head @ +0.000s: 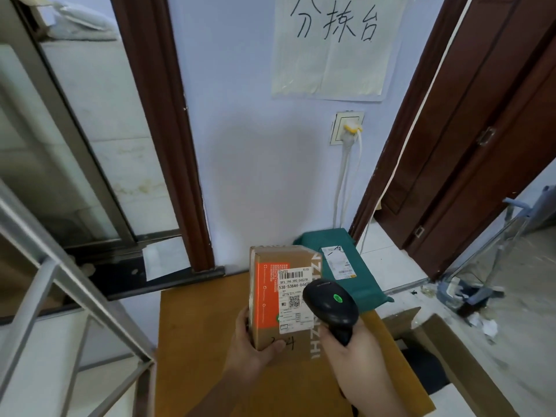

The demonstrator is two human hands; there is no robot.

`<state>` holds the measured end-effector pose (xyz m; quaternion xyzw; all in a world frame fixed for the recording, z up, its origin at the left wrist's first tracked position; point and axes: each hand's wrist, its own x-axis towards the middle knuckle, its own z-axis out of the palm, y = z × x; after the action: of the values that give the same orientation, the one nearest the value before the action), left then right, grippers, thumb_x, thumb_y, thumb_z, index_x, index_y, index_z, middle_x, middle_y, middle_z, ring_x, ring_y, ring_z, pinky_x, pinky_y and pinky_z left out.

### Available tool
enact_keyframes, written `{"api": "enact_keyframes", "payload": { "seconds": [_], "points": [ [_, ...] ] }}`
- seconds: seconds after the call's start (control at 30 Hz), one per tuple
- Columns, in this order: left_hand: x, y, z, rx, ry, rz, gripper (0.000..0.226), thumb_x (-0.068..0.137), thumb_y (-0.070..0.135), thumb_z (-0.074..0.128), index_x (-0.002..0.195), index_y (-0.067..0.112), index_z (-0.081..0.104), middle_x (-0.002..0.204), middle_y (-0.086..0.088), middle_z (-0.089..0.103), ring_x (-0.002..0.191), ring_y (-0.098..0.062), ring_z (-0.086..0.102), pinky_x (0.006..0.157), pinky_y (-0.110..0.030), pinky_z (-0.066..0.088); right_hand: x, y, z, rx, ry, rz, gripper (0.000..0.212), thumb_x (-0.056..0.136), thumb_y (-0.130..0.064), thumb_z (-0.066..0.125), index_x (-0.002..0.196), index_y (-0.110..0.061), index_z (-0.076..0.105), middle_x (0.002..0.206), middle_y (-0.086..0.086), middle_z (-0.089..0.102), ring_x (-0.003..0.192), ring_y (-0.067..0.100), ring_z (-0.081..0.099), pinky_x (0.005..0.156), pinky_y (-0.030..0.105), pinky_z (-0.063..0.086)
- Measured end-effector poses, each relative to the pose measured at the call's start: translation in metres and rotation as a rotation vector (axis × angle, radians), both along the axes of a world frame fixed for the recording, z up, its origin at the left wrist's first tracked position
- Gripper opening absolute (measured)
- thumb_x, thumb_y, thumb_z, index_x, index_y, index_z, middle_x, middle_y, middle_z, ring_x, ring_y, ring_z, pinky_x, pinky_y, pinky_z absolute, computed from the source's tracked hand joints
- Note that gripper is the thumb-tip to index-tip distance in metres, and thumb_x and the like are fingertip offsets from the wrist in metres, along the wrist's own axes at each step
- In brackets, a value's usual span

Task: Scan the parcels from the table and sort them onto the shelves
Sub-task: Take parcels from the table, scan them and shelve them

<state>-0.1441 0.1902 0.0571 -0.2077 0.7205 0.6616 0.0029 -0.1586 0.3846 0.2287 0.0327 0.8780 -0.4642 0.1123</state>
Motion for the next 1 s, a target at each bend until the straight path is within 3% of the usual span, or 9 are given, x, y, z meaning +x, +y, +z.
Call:
{"api": "enact_keyframes", "payload": {
  "seconds": [0.17,0.27,0.37,0.47,0.53,0.7,0.77,0.87,1.0],
  "points": [
    [0.033,-0.023,0.003,0.007,0.010,0.071,0.132,0.050,0.064,0.098,0.155,0.038,0.023,0.130,0.018,0.063,0.111,-0.006,0.071,0.082,-0.028,0.064,0.019,-0.020,0.001,-0.043,-0.033,0.114,0.014,0.093,-0.025,0.067,0.104,-0.028,0.058,0.068,0.000,0.064,0.058,0.003,0.064,0.051,0.010,0.042],
    [0.055,-0.029,0.009,0.020,0.033,0.147,0.115,0.062,0.040,0.097,0.152,0.037,0.025,0.127,0.017,0.063,0.105,0.007,0.069,0.074,-0.018,0.061,0.031,-0.028,-0.003,-0.022,0.004,0.206,0.013,0.092,-0.028,0.068,0.101,-0.032,0.060,0.070,0.002,0.066,0.056,0.004,0.064,0.052,0.014,0.046],
    [0.081,-0.033,0.013,0.040,0.037,0.239,0.107,0.065,0.032,0.096,0.147,0.041,0.028,0.125,0.017,0.065,0.103,0.007,0.070,0.073,-0.016,0.059,0.040,-0.032,-0.011,0.002,0.044,0.283,0.009,0.087,-0.026,0.073,0.088,-0.027,0.064,0.062,0.005,0.065,0.054,0.010,0.064,0.057,0.030,0.053],
    [0.112,-0.032,0.017,0.042,0.041,0.316,0.111,0.065,0.038,0.099,0.150,0.043,0.028,0.132,0.014,0.067,0.112,0.005,0.069,0.077,-0.017,0.059,0.050,-0.035,-0.019,0.004,0.021,0.386,0.013,0.082,-0.023,0.078,0.074,-0.021,0.069,0.058,0.006,0.066,0.052,0.008,0.065,0.056,0.025,0.053],
    [0.138,-0.026,0.023,0.017,0.047,0.366,0.114,0.062,0.048,0.099,0.151,0.041,0.027,0.130,0.017,0.069,0.114,0.005,0.068,0.082,-0.020,0.061,0.062,-0.035,-0.024,-0.001,-0.002,0.457,0.010,0.082,-0.023,0.079,0.078,-0.018,0.072,0.063,0.009,0.070,0.056,0.010,0.068,0.061,0.028,0.057],
    [0.214,-0.009,0.025,-0.039,0.040,0.537,0.123,0.059,0.075,0.090,0.157,0.046,0.022,0.139,0.023,0.063,0.129,-0.007,0.063,0.108,-0.051,0.054,0.098,-0.042,-0.028,-0.024,0.072,0.650,0.022,0.082,-0.006,0.076,0.094,-0.018,0.062,0.065,0.000,0.058,0.055,0.002,0.062,0.047,0.013,0.041],
    [0.245,-0.005,0.029,-0.034,0.047,0.585,0.117,0.061,0.074,0.090,0.154,0.051,0.023,0.138,0.024,0.064,0.128,-0.006,0.063,0.108,-0.048,0.055,0.115,-0.049,-0.025,-0.061,0.051,0.706,0.032,0.083,-0.001,0.074,0.100,-0.023,0.058,0.074,0.000,0.061,0.059,-0.001,0.064,0.047,0.012,0.044],
    [0.293,0.000,0.037,-0.002,0.098,0.668,0.110,0.061,0.069,0.091,0.149,0.050,0.029,0.131,0.029,0.066,0.119,0.005,0.064,0.099,-0.038,0.061,0.147,-0.063,-0.017,-0.100,0.024,0.812,0.033,0.085,0.003,0.071,0.084,-0.026,0.055,0.069,-0.001,0.062,0.054,-0.009,0.063,0.045,0.007,0.043],
    [0.360,-0.001,0.040,-0.002,0.116,0.817,0.115,0.059,0.067,0.093,0.152,0.047,0.028,0.134,0.023,0.068,0.123,0.002,0.062,0.100,-0.034,0.059,0.191,-0.087,-0.023,-0.101,-0.025,0.947,0.020,0.085,-0.004,0.072,0.084,-0.021,0.062,0.065,0.000,0.066,0.058,-0.006,0.065,0.053,0.009,0.048]
  ]
}}
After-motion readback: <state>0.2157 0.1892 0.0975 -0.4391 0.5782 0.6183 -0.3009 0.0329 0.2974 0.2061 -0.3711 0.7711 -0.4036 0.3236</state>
